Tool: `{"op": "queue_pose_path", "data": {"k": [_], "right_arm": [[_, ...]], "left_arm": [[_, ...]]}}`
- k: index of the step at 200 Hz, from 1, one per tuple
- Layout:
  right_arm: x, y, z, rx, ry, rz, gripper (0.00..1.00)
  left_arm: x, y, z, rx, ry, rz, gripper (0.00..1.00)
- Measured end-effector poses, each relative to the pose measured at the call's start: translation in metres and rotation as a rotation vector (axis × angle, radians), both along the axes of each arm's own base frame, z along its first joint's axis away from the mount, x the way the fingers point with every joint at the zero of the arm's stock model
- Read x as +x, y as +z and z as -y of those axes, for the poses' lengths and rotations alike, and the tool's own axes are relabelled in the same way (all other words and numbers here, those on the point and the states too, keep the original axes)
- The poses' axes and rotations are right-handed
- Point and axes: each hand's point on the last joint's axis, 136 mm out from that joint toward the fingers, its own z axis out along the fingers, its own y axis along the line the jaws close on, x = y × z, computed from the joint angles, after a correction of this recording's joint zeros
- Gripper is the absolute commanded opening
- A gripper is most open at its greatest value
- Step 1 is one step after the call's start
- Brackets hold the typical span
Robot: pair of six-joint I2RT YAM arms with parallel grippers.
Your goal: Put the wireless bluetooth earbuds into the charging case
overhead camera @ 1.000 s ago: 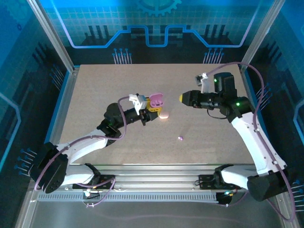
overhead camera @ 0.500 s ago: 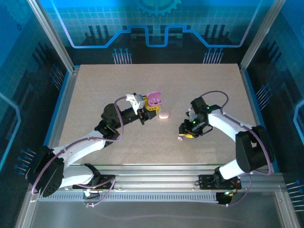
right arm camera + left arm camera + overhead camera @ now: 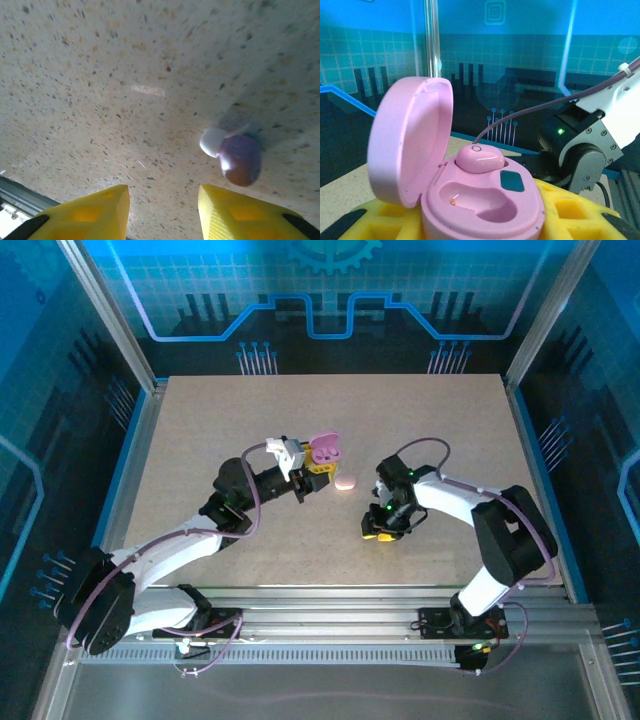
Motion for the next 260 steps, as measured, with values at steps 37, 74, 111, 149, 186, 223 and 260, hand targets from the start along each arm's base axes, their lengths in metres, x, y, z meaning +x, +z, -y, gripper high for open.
{"op": "queue_pose_path", "data": {"k": [37, 74, 111, 149, 186, 223, 260], "right_arm": [[0.000, -0.004, 0.002, -0.043, -0.006, 0.010, 0.42], [0.006, -0.007, 0.010, -0.096, -0.020, 0.042, 0.42], [0.013, -0.009, 0.016, -0.136, -0.034, 0.074, 0.41], [0.026, -0.003, 0.017, -0.160, -0.040, 0.120, 0.41], [0.035, 0.003, 0.017, -0.171, -0.039, 0.155, 0.42], [0.035, 0.002, 0.021, -0.196, -0.035, 0.150, 0.41], [0.033, -0.002, 0.026, -0.223, -0.030, 0.141, 0.41]], "left_arm": [[0.000, -0.002, 0.000, 0.006, 0.000, -0.009, 0.39], [0.000, -0.003, 0.000, 0.008, 0.000, -0.012, 0.40], [0.000, -0.003, 0.000, 0.008, 0.000, -0.012, 0.40], [0.000, -0.003, 0.000, 0.008, 0.000, -0.012, 0.40], [0.000, -0.003, 0.000, 0.008, 0.000, -0.012, 0.40], [0.000, -0.003, 0.000, 0.008, 0.000, -0.012, 0.40], [0.000, -0.003, 0.000, 0.008, 0.000, -0.012, 0.40]]}}
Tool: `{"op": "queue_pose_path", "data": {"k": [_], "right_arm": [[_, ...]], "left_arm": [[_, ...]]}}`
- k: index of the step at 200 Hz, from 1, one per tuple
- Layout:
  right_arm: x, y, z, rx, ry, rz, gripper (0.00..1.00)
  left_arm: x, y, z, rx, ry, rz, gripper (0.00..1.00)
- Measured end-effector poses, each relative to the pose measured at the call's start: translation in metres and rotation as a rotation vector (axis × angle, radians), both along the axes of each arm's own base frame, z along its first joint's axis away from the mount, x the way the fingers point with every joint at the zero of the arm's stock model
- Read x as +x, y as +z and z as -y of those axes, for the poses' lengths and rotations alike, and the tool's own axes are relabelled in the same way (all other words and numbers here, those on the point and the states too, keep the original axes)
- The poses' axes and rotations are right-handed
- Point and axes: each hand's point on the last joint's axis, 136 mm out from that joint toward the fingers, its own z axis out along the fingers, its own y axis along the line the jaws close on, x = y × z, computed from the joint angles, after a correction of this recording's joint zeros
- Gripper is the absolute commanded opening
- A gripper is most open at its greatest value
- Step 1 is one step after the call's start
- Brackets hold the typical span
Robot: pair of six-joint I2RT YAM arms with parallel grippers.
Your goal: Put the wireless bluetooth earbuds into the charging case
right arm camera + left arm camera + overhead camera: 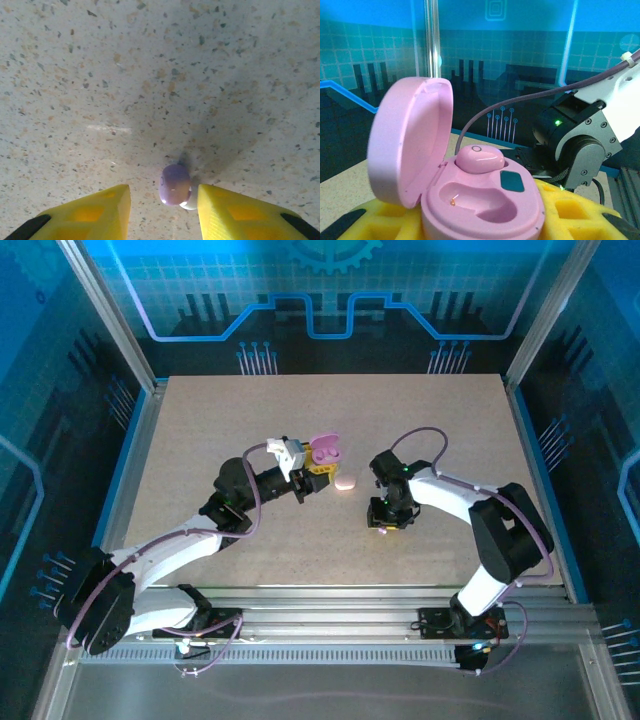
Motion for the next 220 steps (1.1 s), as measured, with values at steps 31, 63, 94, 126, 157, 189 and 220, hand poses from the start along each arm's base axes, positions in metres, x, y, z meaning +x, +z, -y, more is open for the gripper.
{"op": "queue_pose_path", "data": {"k": [31, 63, 94, 126, 157, 189, 220], "right_arm": [[0.004, 0.000, 0.001, -0.024, 0.022, 0.003, 0.39], [0.012, 0.001, 0.000, -0.038, 0.055, 0.015, 0.36], [0.012, -0.003, 0.001, -0.053, 0.080, -0.002, 0.33], [0.008, -0.008, 0.003, -0.067, 0.093, -0.029, 0.30], [0.006, -0.012, 0.004, -0.075, 0.101, -0.044, 0.28], [0.006, -0.012, 0.004, -0.076, 0.102, -0.046, 0.25], [0.005, -0.012, 0.004, -0.076, 0.107, -0.048, 0.22]], "left_arm": [[0.000, 0.000, 0.000, 0.000, 0.000, 0.000, 0.40], [0.000, 0.000, 0.000, 0.000, 0.002, 0.000, 0.40], [0.000, 0.000, 0.000, 0.000, 0.003, 0.000, 0.40], [0.001, 0.000, -0.001, -0.001, 0.007, 0.000, 0.40], [0.001, 0.000, -0.001, 0.000, 0.007, 0.000, 0.40], [0.001, 0.000, -0.001, -0.001, 0.007, 0.000, 0.40], [0.001, 0.000, -0.001, -0.001, 0.007, 0.000, 0.40]]}}
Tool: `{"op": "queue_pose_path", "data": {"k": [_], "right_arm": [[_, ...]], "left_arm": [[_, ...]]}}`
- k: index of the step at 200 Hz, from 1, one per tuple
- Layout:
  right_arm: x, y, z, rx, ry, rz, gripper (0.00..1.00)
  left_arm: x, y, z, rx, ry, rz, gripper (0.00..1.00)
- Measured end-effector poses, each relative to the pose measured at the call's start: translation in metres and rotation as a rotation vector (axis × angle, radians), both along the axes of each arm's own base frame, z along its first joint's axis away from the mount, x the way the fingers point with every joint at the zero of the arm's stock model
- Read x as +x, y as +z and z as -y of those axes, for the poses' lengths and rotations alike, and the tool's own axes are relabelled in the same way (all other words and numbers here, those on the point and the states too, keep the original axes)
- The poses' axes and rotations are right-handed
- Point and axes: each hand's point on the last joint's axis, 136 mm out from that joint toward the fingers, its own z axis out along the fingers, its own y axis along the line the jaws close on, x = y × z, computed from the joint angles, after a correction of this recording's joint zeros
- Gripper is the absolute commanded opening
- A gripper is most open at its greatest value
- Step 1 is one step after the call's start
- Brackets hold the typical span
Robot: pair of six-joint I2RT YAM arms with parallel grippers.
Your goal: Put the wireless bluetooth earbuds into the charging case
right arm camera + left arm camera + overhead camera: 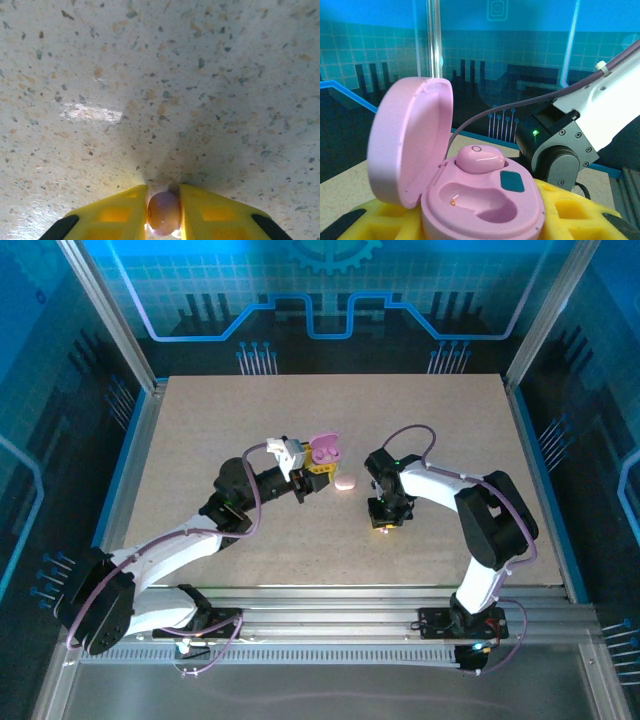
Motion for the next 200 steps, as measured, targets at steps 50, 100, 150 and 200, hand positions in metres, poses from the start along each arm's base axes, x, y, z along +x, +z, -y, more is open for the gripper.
{"op": "queue_pose_path", "data": {"k": [50, 100, 150, 200], "right_arm": [[0.004, 0.027, -0.025, 0.196, -0.011, 0.021, 0.21], [0.026, 0.104, -0.071, 0.734, -0.068, 0.086, 0.21], [0.029, 0.163, -0.093, 1.084, -0.037, 0.050, 0.21], [0.025, 0.208, -0.096, 1.255, 0.036, 0.053, 0.22]], "left_arm": [[0.000, 0.000, 0.000, 0.001, 0.001, 0.001, 0.40], [0.003, 0.000, -0.002, 0.001, 0.018, 0.001, 0.40], [0.004, -0.003, -0.004, 0.019, 0.037, 0.005, 0.40], [0.004, -0.003, -0.005, 0.024, 0.049, 0.014, 0.40]]}}
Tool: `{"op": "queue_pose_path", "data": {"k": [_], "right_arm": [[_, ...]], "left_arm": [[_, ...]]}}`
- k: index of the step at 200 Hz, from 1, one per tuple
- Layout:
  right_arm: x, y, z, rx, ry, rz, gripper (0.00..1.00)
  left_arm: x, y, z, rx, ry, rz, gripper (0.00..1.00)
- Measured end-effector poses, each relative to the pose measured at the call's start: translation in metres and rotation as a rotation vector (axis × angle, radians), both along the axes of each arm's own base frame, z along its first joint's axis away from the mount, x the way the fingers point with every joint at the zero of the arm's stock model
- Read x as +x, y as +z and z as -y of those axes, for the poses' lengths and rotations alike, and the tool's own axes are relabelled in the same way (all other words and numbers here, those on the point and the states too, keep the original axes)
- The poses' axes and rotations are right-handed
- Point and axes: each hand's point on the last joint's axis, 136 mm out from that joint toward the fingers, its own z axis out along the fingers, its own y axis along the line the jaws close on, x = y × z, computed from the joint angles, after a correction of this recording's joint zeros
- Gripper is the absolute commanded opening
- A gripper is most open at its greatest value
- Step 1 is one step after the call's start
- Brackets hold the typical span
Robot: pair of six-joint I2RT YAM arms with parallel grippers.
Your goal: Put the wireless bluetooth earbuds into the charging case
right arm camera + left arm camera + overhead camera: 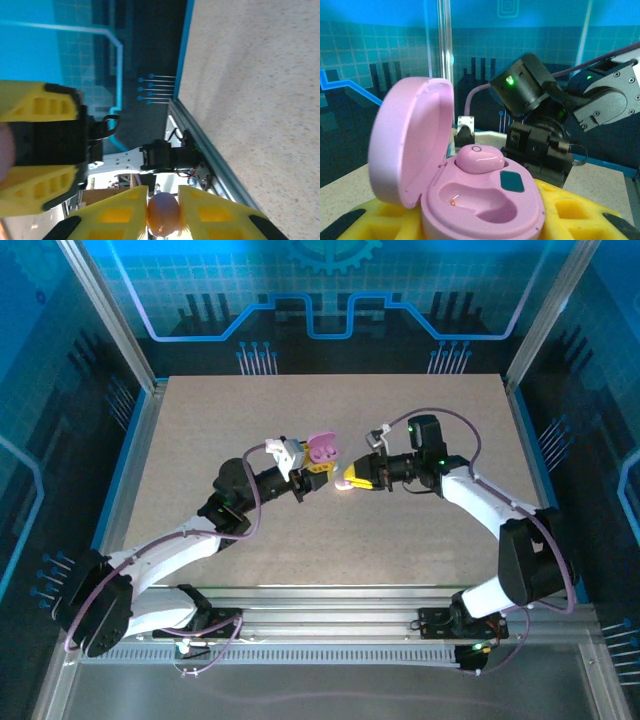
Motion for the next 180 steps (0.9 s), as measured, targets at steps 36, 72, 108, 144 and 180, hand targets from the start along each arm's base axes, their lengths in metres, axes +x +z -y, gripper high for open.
{"op": "queue_pose_path", "data": {"k": [36, 72, 108, 144, 180], "right_arm": [[-0.005, 0.018, 0.000, 0.041, 0.019, 0.022, 0.23], [-0.009, 0.028, 0.002, 0.056, 0.027, 0.036, 0.23], [-0.013, 0.043, 0.003, 0.050, 0.026, 0.058, 0.23], [-0.018, 0.080, 0.007, 0.040, 0.012, 0.163, 0.23], [-0.019, 0.106, 0.007, 0.005, -0.018, 0.255, 0.24]], "left_arm": [[0.000, -0.001, 0.000, 0.009, 0.004, 0.006, 0.40], [0.001, -0.003, 0.000, 0.016, 0.005, 0.007, 0.40], [0.000, -0.007, 0.000, 0.035, 0.007, 0.022, 0.40], [0.000, -0.010, -0.001, 0.050, 0.009, 0.034, 0.40], [0.003, -0.017, 0.001, 0.061, 0.007, 0.021, 0.40]]}}
